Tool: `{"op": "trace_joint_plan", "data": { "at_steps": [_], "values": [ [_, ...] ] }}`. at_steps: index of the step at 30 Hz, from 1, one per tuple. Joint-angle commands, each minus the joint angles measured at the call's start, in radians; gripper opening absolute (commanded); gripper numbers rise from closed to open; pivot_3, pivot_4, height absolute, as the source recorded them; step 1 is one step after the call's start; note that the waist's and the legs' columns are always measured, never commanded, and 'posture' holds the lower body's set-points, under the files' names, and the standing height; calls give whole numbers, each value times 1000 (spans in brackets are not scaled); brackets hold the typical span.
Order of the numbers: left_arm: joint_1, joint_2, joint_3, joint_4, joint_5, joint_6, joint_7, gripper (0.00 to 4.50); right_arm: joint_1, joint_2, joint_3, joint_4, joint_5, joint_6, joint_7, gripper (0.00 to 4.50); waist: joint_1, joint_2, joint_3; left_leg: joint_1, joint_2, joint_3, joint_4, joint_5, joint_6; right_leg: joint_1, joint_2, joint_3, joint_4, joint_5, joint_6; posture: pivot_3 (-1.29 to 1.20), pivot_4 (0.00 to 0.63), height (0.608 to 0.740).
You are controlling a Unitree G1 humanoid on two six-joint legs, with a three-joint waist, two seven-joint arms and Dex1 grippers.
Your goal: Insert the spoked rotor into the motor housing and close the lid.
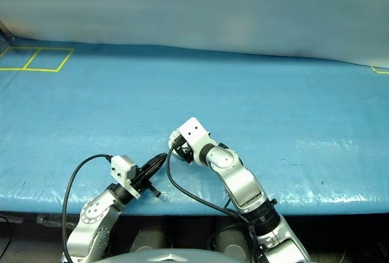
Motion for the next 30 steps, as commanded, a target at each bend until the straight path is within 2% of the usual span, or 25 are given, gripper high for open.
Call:
{"op": "trace_joint_plan", "data": {
  "at_steps": [1, 4, 12, 20, 30],
  "values": [
    [-36, 4, 41, -54, -31, 13, 21, 0, 50, -17, 9, 42, 9, -4, 29, 3265, 0, 0, 0, 0, 0, 0, 0, 0, 0, 0, 0, 0, 0, 0, 0, 0, 150, 740],
    [-56, 19, 56, -54, -39, 24, 14, 0, 72, -24, 4, 46, 11, 0, 38, 3265, 1, 0, -2, 0, 0, 0, 0, 0, 0, 0, 0, 0, 0, 0, 0, 0, 150, 740],
    [-72, 38, 59, -51, -46, 33, 2, 0, 85, 43, -45, 27, 90, 129, 40, 3265, 1, -1, -4, 0, 0, 0, -2, 0, 0, 2, 0, 0, -1, 0, -1, 0, 150, 740],
    [-59, 41, 59, -52, -44, 34, 0, 0, 66, -16, 32, 22, 28, -13, 68, 3265, -4, -1, -4, 2, 0, 1, -2, -1, 0, 0, 0, 0, -1, -1, -1, 0, 150, 740],
    [-51, 38, 54, -52, -40, 28, -1, 0, 74, -1, 22, 88, -49, -128, -9, 3265, -5, -1, -4, 4, 1, 1, -2, -1, 0, 0, 0, 0, 0, -1, -1, 0, 150, 740]
  ]
}}
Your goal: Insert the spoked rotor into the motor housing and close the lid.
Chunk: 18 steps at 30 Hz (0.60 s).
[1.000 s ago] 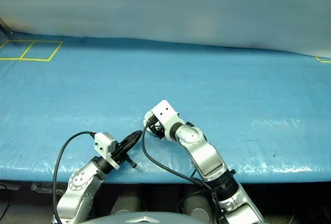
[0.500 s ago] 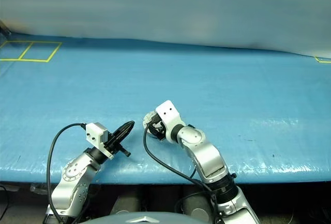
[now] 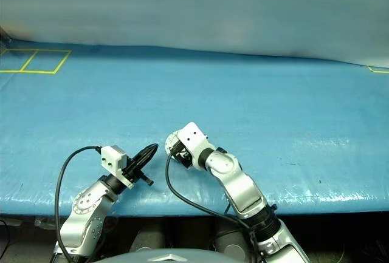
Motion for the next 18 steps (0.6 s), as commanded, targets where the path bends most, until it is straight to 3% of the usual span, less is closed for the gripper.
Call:
{"op": "trace_joint_plan", "data": {
  "at_steps": [1, 6, 18],
  "values": [
    [0, 0, -6, -48, -3, -12, -7, 0, 24, -4, 4, 67, -36, -16, -25, 3265, 0, 0, 0, 0, 0, 0, 0, 0, 0, 0, 0, 0, 0, 0, 0, 0, 150, 740],
    [0, 2, -10, -49, -10, -3, -17, 0, 21, -17, 8, 80, -49, -37, -5, 3265, 0, 0, 0, 0, 0, 0, 1, 0, 0, 0, -2, 0, 0, 0, 0, 0, 150, 740],
    [33, 49, -47, -58, -14, 34, -93, 0, -10, 8, -58, 58, 44, 149, 63, 3265, 2, 1, 0, 0, 0, -1, 0, 0, -1, -1, -4, 0, -1, 0, -1, 0, 150, 740]
  ]
}}
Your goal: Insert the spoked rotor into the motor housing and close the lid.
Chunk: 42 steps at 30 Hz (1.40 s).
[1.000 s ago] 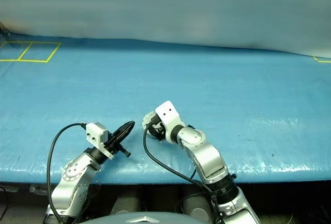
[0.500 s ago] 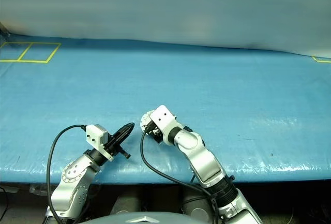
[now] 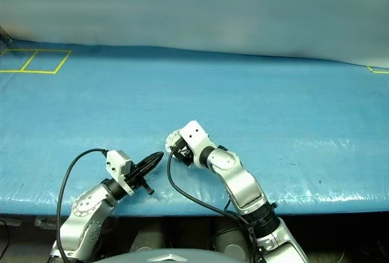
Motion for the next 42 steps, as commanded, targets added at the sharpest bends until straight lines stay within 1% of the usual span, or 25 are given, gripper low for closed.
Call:
{"op": "trace_joint_plan", "data": {
  "at_steps": [1, 5, 8, 12, 17, 18, 25, 42],
  "values": [
    [9, 5, -13, -42, -8, 4, -15, 0, 11, -13, 3, 40, 0, 71, 3, 3265, 0, 0, 0, 0, 0, 0, 0, 0, 0, 0, 0, 0, 0, 0, 0, 0, 150, 740],
    [20, 5, -19, -38, -6, 10, -22, 0, -17, -46, 28, 29, -12, 58, 32, 3265, 0, 1, 1, 0, -1, 0, 0, 0, 0, 0, -3, -1, 0, 0, 0, 0, 150, 740],
    [29, -3, -27, -34, -5, 8, -26, 0, -32, -38, 3, 10, 37, 105, 59, 3265, 0, 2, 1, -1, -1, 0, -1, 0, 0, -1, -3, -2, -1, 0, 0, 0, 150, 740],
    [38, -9, -33, -34, -4, 7, -25, 0, -42, -59, 12, -10, 37, -1, 97, 3265, 1, 1, 1, -3, -1, 0, -2, 0, 0, -1, -3, -2, -1, -1, -1, 0, 150, 740],
    [41, -11, -36, -34, -6, 6, -23, 0, -39, -68, 15, 12, 32, -38, 107, 3265, 1, 1, 1, -5, -2, 0, -4, 0, 0, -1, -1, -2, -1, -1, -1, 0, 150, 740],
    [42, -12, -36, -34, -7, 6, -23, 0, -36, -64, 12, 18, 34, -54, 107, 3265, 0, 1, 1, -5, -2, 0, -4, 0, 0, -1, 3, -2, -1, -1, -1, 0, 150, 740],
    [42, -16, -41, -33, -5, 5, -24, 0, -25, -51, 0, 33, 51, -162, 141, 3265, -1, 1, 2, -4, -1, 0, -5, 0, 0, -1, 5, -2, -1, -2, -2, 0, 150, 740],
    [34, -21, -52, -35, -2, 11, -23, 0, -67, -71, 19, 40, 30, -216, 213, 3265, -1, 1, 2, -5, -1, 1, -5, 0, 0, -1, 5, -1, -1, -1, -2, 0, 150, 740]
  ]
}}
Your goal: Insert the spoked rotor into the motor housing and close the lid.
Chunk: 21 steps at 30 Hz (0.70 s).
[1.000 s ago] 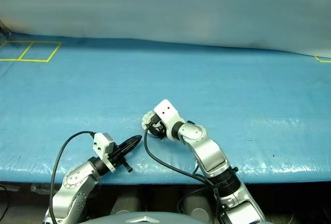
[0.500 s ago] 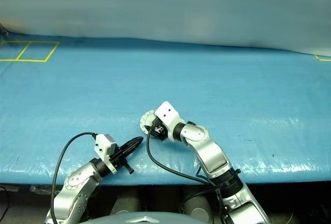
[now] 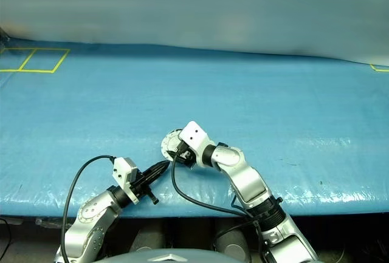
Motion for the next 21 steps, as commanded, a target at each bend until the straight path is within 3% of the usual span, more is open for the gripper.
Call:
{"op": "trace_joint_plan", "data": {
  "at_steps": [1, 6, 21],
  "values": [
    [-4, -3, -10, -34, -7, -2, -4, 0, -31, 0, 8, -24, 4, -29, 25, 3265, 0, 0, 0, 0, 0, 0, 0, 0, 0, 0, 0, 0, 0, 0, 0, 0, 150, 740],
    [-7, -3, -13, -33, -5, 1, -4, 0, -62, -8, 12, -31, 22, 24, 64, 3265, 0, 0, 0, 0, 0, 0, 0, 0, 0, 0, 0, 0, 0, 0, 0, 0, 150, 740],
    [-13, -2, -20, -30, -3, 5, -4, 0, -191, 21, -2, 201, 20, -141, 157, 3265, 1, 0, 1, 1, 0, 0, 0, 0, 0, 0, 1, 1, 1, 1, 0, 0, 150, 740]
  ]
}}
